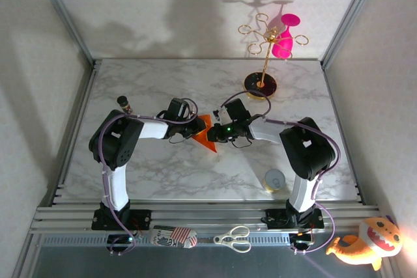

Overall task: Fold a paper plane with a square sheet of paper (pick it up from the middle)
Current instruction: Fourth fold the wing at the center of the table.

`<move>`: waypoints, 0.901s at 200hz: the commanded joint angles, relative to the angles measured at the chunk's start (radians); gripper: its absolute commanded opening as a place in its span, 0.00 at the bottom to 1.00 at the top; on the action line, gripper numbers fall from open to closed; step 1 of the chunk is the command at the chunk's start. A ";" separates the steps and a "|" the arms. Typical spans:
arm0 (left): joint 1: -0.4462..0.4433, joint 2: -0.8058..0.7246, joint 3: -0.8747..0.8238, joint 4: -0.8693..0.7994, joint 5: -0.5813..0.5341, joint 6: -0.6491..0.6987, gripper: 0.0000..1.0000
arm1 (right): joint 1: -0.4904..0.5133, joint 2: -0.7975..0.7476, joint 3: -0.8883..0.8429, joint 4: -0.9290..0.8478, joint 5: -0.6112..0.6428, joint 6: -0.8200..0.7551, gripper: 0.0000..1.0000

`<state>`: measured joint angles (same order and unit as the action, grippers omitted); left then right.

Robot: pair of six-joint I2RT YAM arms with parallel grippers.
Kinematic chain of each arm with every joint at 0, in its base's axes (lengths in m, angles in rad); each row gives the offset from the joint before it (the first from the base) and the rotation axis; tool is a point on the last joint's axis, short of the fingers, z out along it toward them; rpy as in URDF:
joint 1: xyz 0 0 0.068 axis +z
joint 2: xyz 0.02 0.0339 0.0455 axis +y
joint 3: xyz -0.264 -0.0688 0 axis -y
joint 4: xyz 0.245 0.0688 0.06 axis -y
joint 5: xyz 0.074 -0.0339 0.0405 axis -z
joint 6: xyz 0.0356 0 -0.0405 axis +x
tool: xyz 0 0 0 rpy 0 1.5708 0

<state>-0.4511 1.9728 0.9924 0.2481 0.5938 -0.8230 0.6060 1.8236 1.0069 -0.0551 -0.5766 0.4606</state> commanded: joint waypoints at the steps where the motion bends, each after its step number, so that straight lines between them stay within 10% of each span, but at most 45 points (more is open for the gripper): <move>1: -0.008 0.035 0.008 -0.063 -0.055 -0.007 0.13 | 0.017 -0.025 -0.029 -0.009 0.008 0.019 0.14; 180: -0.007 0.053 0.015 -0.084 -0.065 -0.008 0.15 | 0.031 0.045 -0.054 -0.025 0.050 0.030 0.14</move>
<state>-0.4530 1.9751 1.0027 0.2333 0.5900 -0.8307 0.6273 1.8507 0.9714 -0.0639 -0.5430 0.4847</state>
